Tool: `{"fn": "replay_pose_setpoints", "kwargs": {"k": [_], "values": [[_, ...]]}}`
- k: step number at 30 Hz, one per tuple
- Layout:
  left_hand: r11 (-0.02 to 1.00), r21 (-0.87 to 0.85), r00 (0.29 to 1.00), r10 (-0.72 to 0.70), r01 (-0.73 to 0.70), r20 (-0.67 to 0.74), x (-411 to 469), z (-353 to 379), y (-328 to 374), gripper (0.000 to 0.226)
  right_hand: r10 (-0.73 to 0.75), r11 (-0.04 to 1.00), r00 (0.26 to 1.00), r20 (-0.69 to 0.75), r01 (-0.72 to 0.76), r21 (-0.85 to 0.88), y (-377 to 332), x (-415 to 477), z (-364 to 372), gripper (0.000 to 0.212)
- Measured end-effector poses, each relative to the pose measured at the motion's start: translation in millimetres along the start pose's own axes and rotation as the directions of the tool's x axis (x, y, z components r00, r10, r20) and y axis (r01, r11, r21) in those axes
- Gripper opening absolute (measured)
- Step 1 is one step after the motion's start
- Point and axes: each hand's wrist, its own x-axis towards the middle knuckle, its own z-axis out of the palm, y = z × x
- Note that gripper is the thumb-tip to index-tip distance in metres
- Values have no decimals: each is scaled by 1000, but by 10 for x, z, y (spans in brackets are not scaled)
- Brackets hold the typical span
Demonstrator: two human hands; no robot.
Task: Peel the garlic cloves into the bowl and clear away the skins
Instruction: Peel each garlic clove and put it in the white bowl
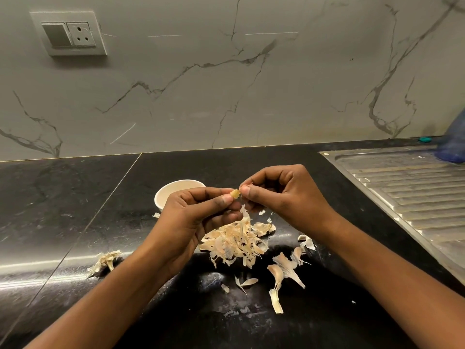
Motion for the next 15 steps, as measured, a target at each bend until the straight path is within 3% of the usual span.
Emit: {"fn": "replay_pose_setpoints", "kwargs": {"k": [15], "values": [[991, 120, 998, 54, -51, -23, 55, -72, -49, 27, -195, 944, 975, 108, 217, -250, 32, -11, -12, 20]]}}
